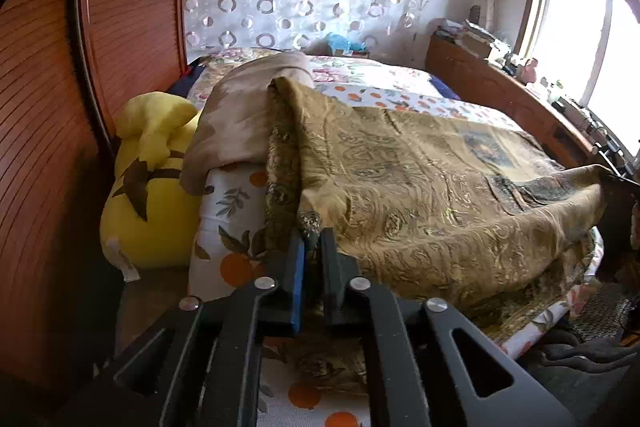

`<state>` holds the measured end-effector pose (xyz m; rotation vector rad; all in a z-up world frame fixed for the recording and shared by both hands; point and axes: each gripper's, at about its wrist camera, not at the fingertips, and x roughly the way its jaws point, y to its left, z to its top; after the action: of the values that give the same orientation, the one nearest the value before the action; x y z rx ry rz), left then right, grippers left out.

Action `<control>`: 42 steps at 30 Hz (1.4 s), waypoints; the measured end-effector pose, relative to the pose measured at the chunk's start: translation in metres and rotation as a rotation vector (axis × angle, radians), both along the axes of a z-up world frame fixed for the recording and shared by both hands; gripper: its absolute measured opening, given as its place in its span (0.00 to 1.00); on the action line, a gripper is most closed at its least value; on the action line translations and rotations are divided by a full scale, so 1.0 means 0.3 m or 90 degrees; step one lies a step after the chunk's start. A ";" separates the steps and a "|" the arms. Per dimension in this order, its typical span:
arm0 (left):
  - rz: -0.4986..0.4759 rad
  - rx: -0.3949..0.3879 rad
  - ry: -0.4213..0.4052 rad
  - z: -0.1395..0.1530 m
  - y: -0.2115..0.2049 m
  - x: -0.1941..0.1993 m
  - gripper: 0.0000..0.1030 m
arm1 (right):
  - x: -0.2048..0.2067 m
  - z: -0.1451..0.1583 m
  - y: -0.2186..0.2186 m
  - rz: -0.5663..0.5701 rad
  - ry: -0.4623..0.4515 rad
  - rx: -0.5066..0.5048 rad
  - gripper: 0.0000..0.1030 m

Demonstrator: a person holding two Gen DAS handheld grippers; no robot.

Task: Fold small clothes

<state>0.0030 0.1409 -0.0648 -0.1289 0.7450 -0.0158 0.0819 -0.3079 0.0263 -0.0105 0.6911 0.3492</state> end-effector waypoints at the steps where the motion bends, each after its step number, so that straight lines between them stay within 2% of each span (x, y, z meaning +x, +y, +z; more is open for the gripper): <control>1: 0.004 0.005 -0.001 0.000 -0.001 -0.002 0.24 | 0.004 0.003 0.007 0.001 0.001 0.000 0.03; 2: 0.005 0.006 -0.007 0.001 0.002 -0.005 0.29 | 0.009 0.010 0.019 0.007 0.002 0.002 0.03; 3: 0.004 0.001 -0.013 0.005 0.005 -0.007 0.39 | 0.013 0.019 0.033 0.013 0.000 0.003 0.03; 5: -0.001 -0.007 -0.018 0.010 0.002 -0.019 0.45 | 0.014 0.034 0.066 0.029 -0.008 0.005 0.03; 7: 0.000 0.001 -0.019 0.010 -0.002 -0.020 0.58 | 0.023 0.050 0.105 0.049 -0.019 0.014 0.03; 9: 0.002 0.004 -0.019 0.009 -0.009 -0.023 0.61 | 0.026 0.089 0.146 0.070 -0.037 0.023 0.03; 14: 0.013 -0.002 -0.011 -0.017 -0.009 -0.024 0.62 | -0.001 0.210 0.177 0.094 -0.104 0.078 0.03; 17: 0.014 -0.007 -0.001 -0.039 -0.014 -0.023 0.62 | -0.024 0.246 0.130 0.070 -0.134 0.106 0.03; 25: 0.023 -0.005 0.019 -0.078 -0.013 -0.014 0.62 | -0.031 0.075 0.050 0.005 -0.037 0.037 0.03; 30: 0.030 -0.006 0.031 -0.101 -0.007 -0.009 0.62 | -0.055 0.030 0.044 -0.018 -0.020 -0.008 0.03; 34: 0.030 -0.008 0.039 -0.116 -0.007 -0.010 0.62 | -0.047 0.042 0.092 -0.038 -0.026 -0.073 0.16; 36: 0.031 -0.010 0.042 -0.122 -0.007 -0.008 0.62 | -0.050 0.054 0.096 -0.040 -0.035 -0.087 0.37; 38: 0.032 -0.010 0.046 -0.130 -0.007 -0.008 0.62 | -0.057 0.077 0.113 -0.049 -0.049 -0.098 0.52; 42: 0.034 -0.013 0.052 -0.145 -0.002 -0.008 0.62 | -0.083 0.084 0.141 -0.050 -0.075 -0.109 0.56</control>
<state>0.0006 0.1404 -0.1084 -0.1701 0.8229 0.0324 0.0570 -0.2655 0.0515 -0.1653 0.6017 0.2121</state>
